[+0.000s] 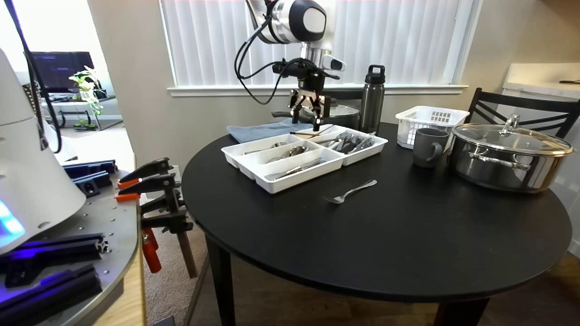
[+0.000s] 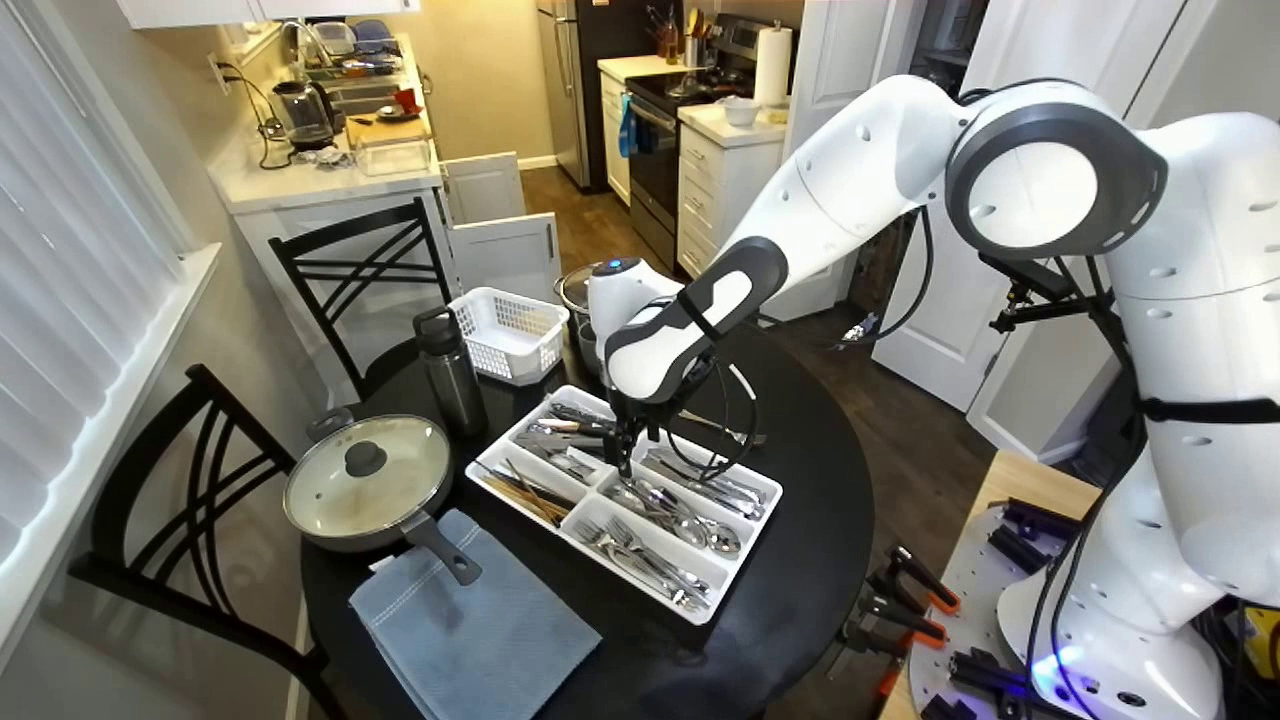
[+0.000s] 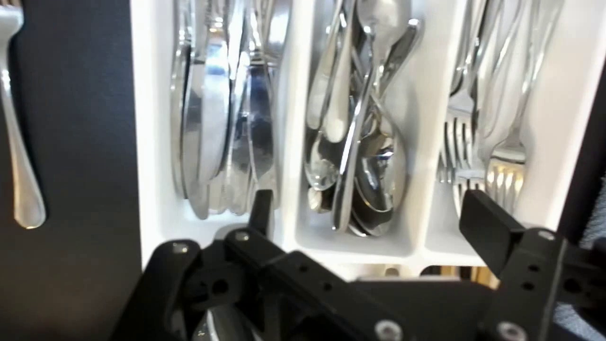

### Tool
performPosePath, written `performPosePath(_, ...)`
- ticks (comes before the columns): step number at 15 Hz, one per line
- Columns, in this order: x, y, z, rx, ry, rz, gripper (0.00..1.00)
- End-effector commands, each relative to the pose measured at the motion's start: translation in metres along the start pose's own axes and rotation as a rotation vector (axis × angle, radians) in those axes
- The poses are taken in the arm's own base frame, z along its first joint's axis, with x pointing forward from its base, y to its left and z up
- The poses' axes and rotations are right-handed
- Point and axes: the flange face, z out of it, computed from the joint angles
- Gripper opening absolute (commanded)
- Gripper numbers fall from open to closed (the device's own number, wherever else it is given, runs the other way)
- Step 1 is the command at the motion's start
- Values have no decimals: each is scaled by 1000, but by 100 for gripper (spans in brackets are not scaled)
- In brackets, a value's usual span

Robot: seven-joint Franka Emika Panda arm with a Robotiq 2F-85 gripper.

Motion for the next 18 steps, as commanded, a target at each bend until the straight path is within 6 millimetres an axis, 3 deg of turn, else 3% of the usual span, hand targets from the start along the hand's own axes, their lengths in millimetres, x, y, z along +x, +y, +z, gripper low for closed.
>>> performPosePath(1, -4, -15, 16, 101, 4, 46, 100)
performPosePath(9, -7, -5, 50, 293, 36, 284, 100)
performPosePath(18, -15, 22, 56, 300, 37, 409, 100)
